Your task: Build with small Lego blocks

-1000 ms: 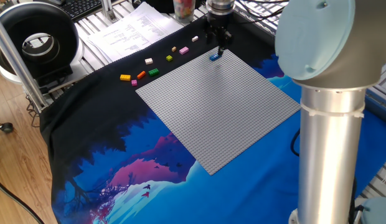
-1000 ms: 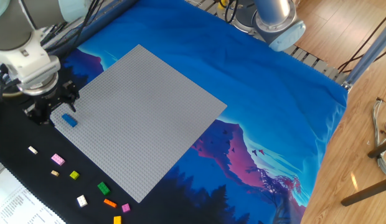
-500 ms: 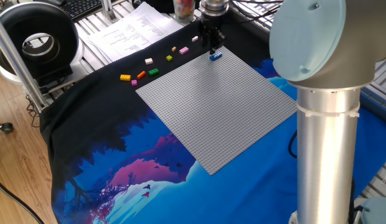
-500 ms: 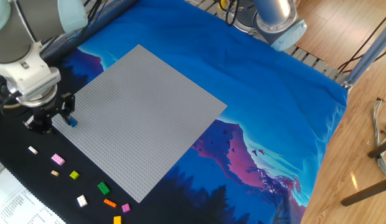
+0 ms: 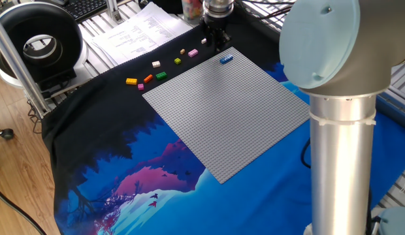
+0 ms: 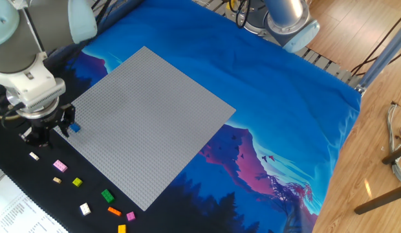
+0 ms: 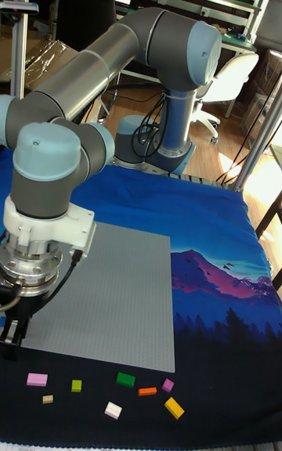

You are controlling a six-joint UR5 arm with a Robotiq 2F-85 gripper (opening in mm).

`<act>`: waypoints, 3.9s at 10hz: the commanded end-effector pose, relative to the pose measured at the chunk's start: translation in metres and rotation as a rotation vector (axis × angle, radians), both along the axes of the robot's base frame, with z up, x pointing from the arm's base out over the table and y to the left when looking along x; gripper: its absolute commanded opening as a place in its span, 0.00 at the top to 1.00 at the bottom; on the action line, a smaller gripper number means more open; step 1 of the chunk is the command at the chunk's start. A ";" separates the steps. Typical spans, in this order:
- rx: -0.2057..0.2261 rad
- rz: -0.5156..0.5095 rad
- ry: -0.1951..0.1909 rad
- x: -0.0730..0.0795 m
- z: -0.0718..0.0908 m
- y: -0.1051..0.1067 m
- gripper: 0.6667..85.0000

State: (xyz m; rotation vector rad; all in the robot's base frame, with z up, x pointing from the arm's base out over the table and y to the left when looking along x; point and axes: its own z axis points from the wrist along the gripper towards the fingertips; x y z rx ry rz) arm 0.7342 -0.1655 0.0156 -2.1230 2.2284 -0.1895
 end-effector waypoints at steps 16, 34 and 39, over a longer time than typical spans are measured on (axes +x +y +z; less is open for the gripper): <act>0.097 -0.033 -0.106 0.027 0.003 0.032 0.42; 0.016 0.034 0.069 0.017 -0.020 0.042 0.58; 0.000 0.000 0.066 0.017 -0.008 0.038 0.84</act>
